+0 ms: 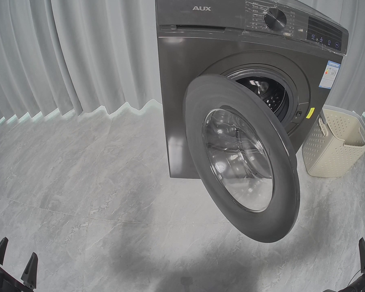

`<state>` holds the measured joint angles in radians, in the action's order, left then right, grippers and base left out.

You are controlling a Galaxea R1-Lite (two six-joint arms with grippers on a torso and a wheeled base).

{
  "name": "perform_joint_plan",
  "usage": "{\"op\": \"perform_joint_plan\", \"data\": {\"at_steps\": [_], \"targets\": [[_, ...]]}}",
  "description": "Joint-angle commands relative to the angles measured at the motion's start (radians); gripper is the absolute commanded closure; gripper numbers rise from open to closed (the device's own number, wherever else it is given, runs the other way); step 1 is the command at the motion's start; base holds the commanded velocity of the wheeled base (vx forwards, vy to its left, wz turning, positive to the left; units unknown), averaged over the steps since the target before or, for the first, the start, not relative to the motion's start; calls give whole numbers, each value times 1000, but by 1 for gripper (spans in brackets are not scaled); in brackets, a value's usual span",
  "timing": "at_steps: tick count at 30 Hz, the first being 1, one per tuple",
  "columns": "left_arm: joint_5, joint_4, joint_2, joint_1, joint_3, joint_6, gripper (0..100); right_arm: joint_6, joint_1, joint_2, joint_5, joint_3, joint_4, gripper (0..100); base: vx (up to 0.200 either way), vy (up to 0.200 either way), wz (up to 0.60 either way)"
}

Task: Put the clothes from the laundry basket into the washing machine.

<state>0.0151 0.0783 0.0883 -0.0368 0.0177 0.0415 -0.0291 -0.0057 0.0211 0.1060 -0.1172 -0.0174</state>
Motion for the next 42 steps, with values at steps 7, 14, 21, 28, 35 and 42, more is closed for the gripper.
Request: {"op": "perform_joint_plan", "data": {"at_steps": [7, 14, 21, 28, 35, 42], "targets": [[32, -51, -88, 41, -16, 9, 0, 5, 0, 373, 368, -170, 57, 0, 0, 0, 0], [3, -61, -88, 38, -13, 8, 0, -74, 12, 662, 423, -206, -62, 0, 0, 0, 0], [-15, -69, -88, 38, -13, -5, 0, -75, 213, 912, 423, -226, -268, 0, 0, 0, 0], [-15, -69, -88, 38, -13, -6, 0, -74, 251, 1059, 347, -286, -306, 0, 0, 0, 0], [-15, -69, -88, 38, -13, -5, 0, -61, 291, 1151, 296, -332, -351, 0, 0, 0, 0], [-15, -69, -87, 38, -13, -5, 0, -55, 320, 1188, 288, -352, -352, 0, 0, 0, 0]]}}
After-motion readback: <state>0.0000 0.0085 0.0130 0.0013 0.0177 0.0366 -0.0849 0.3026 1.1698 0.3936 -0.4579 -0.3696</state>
